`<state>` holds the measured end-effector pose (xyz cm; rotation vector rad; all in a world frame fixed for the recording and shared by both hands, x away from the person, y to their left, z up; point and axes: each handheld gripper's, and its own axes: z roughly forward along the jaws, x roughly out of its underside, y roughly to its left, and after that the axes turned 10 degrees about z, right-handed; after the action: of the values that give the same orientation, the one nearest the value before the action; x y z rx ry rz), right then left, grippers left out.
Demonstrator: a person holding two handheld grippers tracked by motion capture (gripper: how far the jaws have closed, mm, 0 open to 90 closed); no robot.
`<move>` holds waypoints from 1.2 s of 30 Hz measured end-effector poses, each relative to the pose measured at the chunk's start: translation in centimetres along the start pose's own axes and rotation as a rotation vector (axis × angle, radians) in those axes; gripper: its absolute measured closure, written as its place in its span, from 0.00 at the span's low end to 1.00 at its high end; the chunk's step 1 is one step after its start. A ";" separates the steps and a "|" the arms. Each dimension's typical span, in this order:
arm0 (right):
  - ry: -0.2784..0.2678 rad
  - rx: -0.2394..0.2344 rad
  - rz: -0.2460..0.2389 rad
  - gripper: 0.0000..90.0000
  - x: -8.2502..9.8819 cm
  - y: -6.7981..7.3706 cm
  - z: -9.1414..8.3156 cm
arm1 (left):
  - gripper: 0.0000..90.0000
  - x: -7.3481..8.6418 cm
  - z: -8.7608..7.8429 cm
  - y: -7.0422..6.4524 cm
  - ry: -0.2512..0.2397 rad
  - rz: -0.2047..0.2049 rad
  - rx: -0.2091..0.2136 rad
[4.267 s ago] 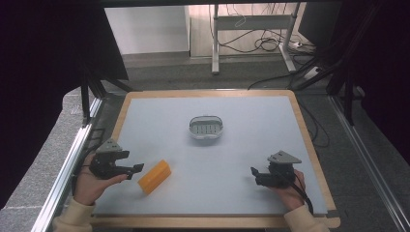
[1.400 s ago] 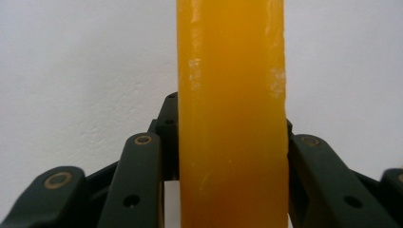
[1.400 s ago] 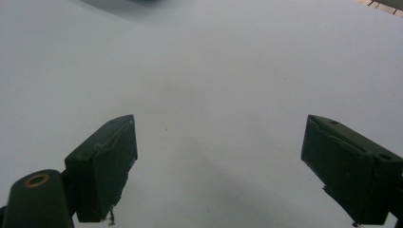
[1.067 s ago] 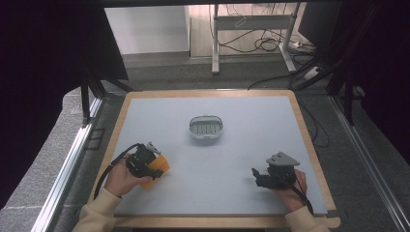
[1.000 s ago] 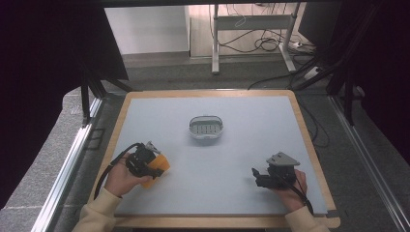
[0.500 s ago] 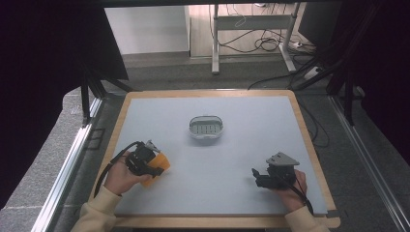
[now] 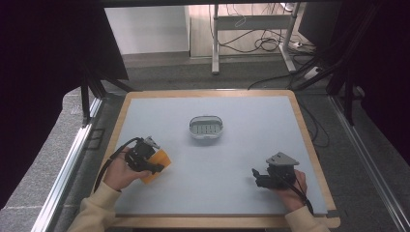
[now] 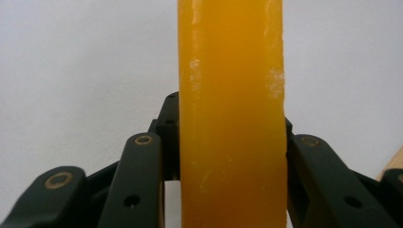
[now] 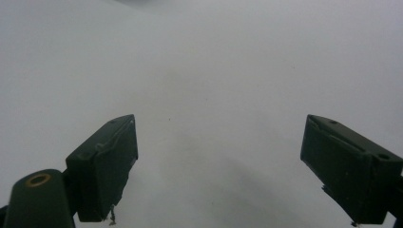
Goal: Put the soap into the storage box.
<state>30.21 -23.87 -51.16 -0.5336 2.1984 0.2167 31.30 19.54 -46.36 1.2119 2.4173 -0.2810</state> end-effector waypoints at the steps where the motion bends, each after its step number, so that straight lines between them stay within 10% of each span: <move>1: 0.000 0.001 -0.001 0.14 0.0 0.0 0.0 | 0.69 -0.1 0.0 0.0 -0.004 -0.002 -0.005; 36: 0.008 0.007 -0.006 0.14 0.0 0.0 0.0 | 0.69 -3.0 -0.6 1.6 -0.034 0.048 -0.005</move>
<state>30.20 -23.84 -51.23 -0.5384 2.2037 0.2037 34.05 18.58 -44.44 1.2505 2.3554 -0.2790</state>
